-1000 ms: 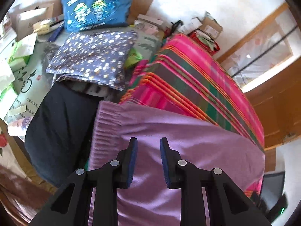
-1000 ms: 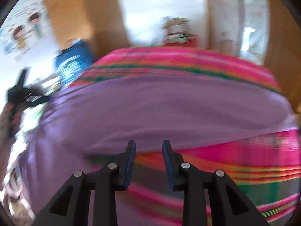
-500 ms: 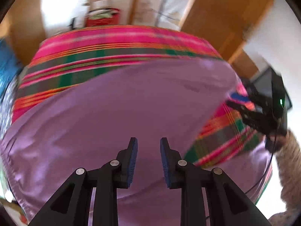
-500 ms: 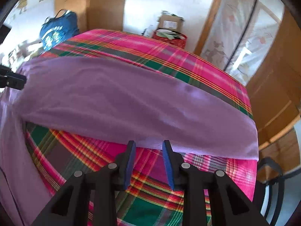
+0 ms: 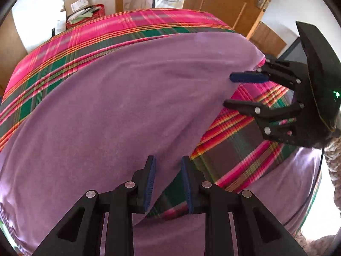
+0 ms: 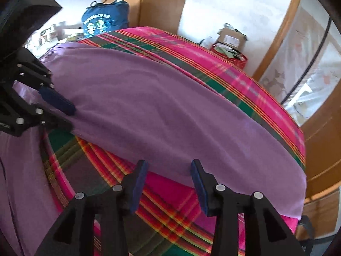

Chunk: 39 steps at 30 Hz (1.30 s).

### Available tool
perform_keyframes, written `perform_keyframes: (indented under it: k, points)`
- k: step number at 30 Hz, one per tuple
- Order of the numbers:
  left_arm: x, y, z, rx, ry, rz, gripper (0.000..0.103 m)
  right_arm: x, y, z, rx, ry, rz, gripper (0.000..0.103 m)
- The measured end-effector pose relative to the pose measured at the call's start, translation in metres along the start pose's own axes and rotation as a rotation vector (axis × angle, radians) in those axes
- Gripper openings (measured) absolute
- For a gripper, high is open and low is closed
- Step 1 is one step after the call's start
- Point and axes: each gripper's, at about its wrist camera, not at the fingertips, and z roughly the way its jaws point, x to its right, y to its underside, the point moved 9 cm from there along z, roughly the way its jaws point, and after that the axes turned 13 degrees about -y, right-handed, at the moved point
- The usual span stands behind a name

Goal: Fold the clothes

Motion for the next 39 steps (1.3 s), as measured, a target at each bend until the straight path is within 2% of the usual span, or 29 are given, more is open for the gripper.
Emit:
perform_keyframes:
  k: [5,13,19,24,26,28,29,33,39]
  points:
    - [0.007,0.001,0.002,-0.013,0.008,0.024,0.027,-0.004,0.002,0.006,-0.010,-0.045,-0.006,0.044]
    - [0.021,-0.002,0.004,0.005,0.000,0.077,0.040,-0.002,0.007,0.005,-0.020,-0.099,0.038,0.044]
    - [0.023,-0.006,0.004,0.025,-0.033,0.108,0.041,-0.006,0.006,0.004,-0.017,-0.075,0.030,0.044]
    - [0.027,-0.005,0.001,0.034,-0.057,0.121,0.041,-0.004,0.007,0.004,-0.008,-0.085,0.051,0.044]
    - [0.027,-0.005,0.000,0.037,-0.074,0.119,0.034,-0.003,0.008,0.004,-0.004,-0.086,0.054,0.044]
    - [0.026,-0.005,0.000,0.039,-0.091,0.118,0.023,-0.002,0.007,0.004,-0.004,-0.088,0.058,0.044]
    - [0.025,-0.005,-0.001,0.040,-0.093,0.115,0.022,-0.002,0.007,0.004,-0.004,-0.085,0.058,0.044]
    - [0.022,-0.004,-0.004,0.043,-0.068,0.075,0.022,-0.003,0.007,0.003,-0.008,-0.075,0.052,0.044]
    - [0.030,0.001,-0.008,0.070,-0.111,0.125,0.024,-0.004,0.009,0.003,0.000,-0.083,0.070,0.044]
